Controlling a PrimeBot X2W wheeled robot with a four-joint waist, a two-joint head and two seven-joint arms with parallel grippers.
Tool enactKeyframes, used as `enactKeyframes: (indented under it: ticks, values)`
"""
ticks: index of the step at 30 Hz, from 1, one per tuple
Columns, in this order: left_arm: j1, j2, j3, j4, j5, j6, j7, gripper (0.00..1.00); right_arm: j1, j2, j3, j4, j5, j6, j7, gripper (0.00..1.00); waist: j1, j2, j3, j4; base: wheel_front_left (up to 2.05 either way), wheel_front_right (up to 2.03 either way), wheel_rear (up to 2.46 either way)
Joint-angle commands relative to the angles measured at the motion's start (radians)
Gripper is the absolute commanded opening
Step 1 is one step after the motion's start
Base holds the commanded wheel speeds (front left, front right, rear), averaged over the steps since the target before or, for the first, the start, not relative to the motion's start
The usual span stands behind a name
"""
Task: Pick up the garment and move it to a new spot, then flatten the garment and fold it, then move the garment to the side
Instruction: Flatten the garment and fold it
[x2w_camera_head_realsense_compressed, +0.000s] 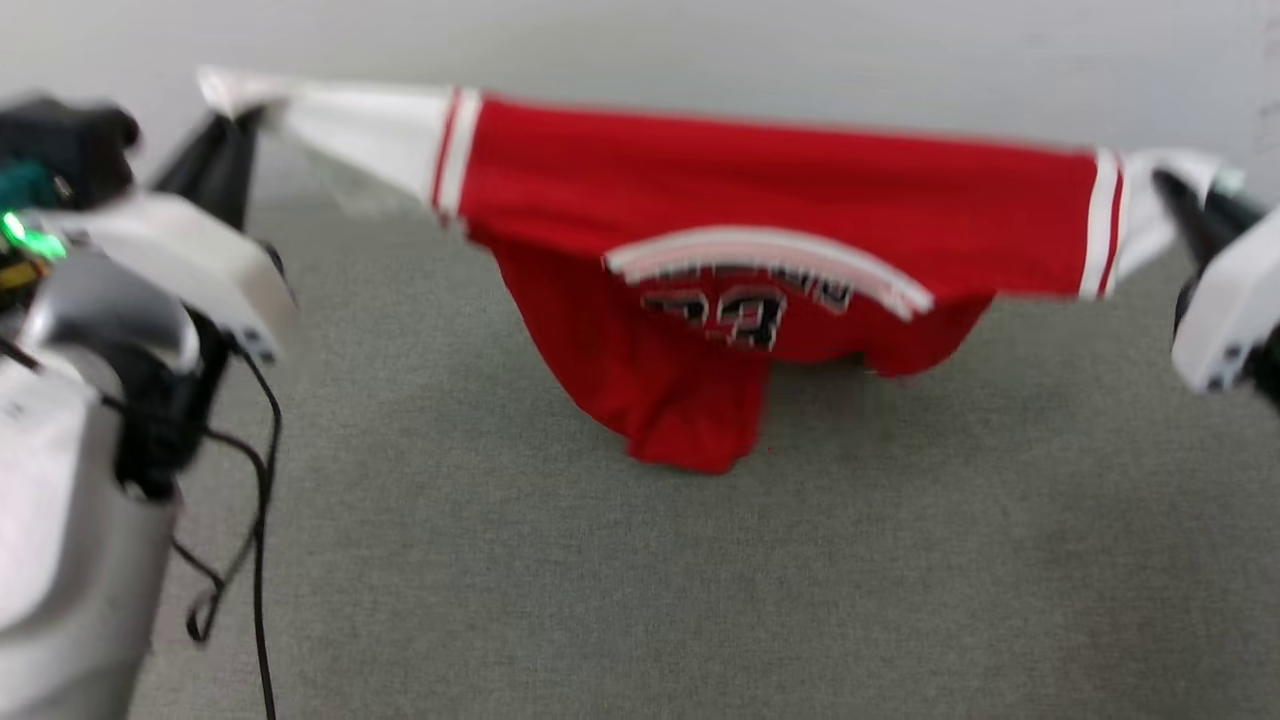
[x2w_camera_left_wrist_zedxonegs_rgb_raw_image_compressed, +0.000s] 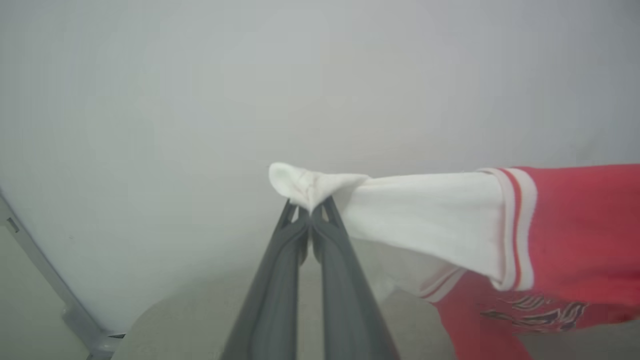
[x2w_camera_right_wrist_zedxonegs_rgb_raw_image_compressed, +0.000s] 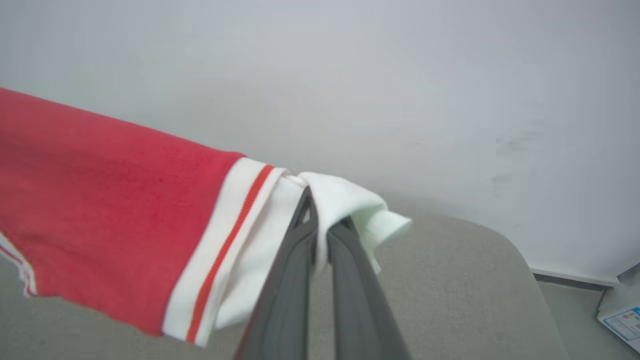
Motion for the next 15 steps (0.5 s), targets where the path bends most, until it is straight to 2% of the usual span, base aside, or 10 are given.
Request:
enactKeyframes:
  ticks: [1,10,15]
  values:
    - [-0.043,0.010,0.013,0.016,0.010,-0.004,-0.013,0.00,-0.052,-0.006,0.004,0.016,-0.012,-0.002,-0.016,0.00,0.0000,0.0000,0.029,0.000,0.00,0.00,0.00]
    - [-0.425,-0.009,0.012,0.272,0.019,-0.075,-0.126,0.00,-0.480,0.011,0.039,0.235,-0.073,-0.002,-0.161,0.00,0.0000,0.0000,0.201,0.009,0.00,0.00,0.00]
    - [-0.602,-0.016,-0.024,0.422,0.066,-0.112,-0.220,0.00,-0.683,0.032,0.053,0.370,-0.116,-0.002,-0.240,0.00,0.0000,0.0000,0.277,0.008,0.00,0.00,0.00]
